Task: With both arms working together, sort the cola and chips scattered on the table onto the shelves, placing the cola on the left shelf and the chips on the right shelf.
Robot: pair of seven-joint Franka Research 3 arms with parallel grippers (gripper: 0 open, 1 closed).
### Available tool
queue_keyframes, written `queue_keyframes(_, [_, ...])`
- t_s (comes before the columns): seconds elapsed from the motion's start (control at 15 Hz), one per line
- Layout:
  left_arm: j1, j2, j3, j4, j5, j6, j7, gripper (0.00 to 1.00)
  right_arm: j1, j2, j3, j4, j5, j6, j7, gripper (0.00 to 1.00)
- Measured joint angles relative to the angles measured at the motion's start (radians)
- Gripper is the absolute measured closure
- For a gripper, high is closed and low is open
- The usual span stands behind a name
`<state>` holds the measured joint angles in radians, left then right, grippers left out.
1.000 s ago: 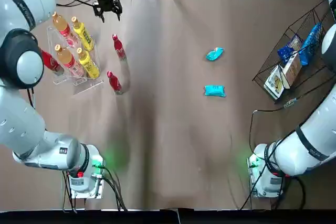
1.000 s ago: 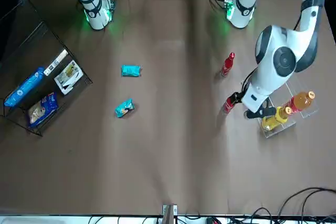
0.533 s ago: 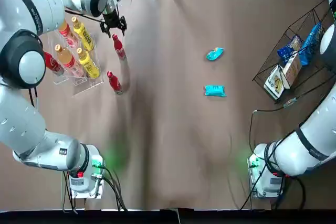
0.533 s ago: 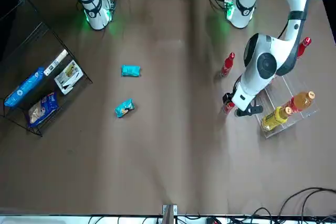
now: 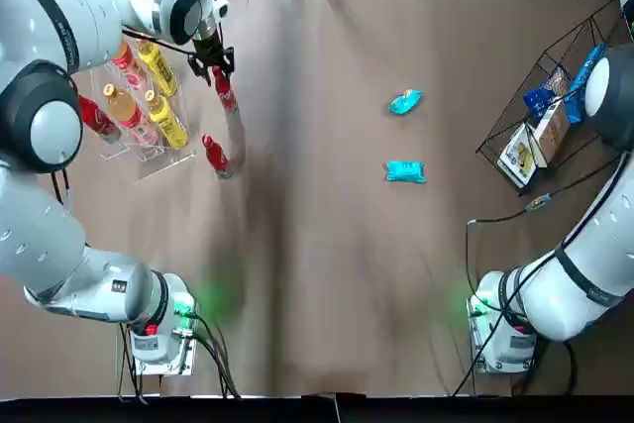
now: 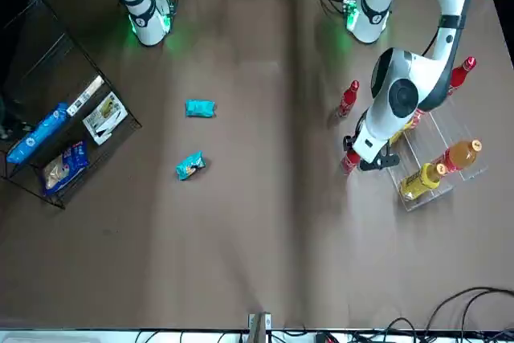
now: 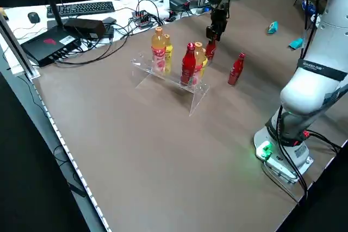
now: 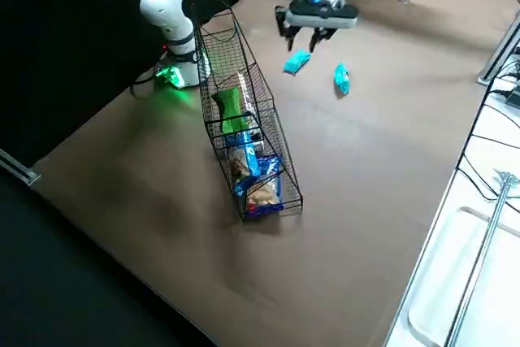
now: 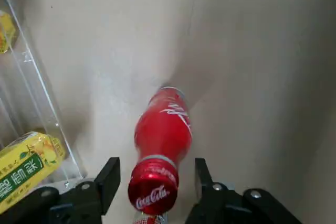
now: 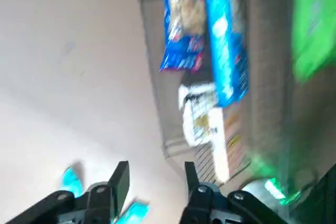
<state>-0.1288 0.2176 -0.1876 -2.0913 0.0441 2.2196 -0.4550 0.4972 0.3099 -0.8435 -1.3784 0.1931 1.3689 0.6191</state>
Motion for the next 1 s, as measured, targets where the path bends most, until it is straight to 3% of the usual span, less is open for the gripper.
queue_keyframes(0.4, [-0.001,-0.024,0.0,-0.016,0.0,0.0,0.0,0.44,0.053,0.047,0.026,-0.075,0.147,-0.015,0.179,0.48])
queue_keyframes(0.6, [-0.001,-0.031,0.0,-0.016,0.0,0.0,0.0,0.47,0.063,0.078,0.071,-0.111,0.188,-0.013,0.277,0.48])
queue_keyframes(0.73, [-0.001,-0.038,0.0,-0.015,0.0,0.0,0.0,0.48,0.092,0.09,0.11,-0.163,0.223,0.062,0.376,0.48])
queue_keyframes(0.93, [-0.001,-0.042,0.0,-0.01,0.0,0.0,-0.001,0.49,0.141,0.114,0.127,-0.227,0.249,0.195,0.463,0.48])
queue_keyframes(1.0, [-0.001,-0.042,0.0,-0.009,0.001,0.0,-0.001,0.51,0.159,0.133,0.13,-0.243,0.265,0.232,0.484,0.43])
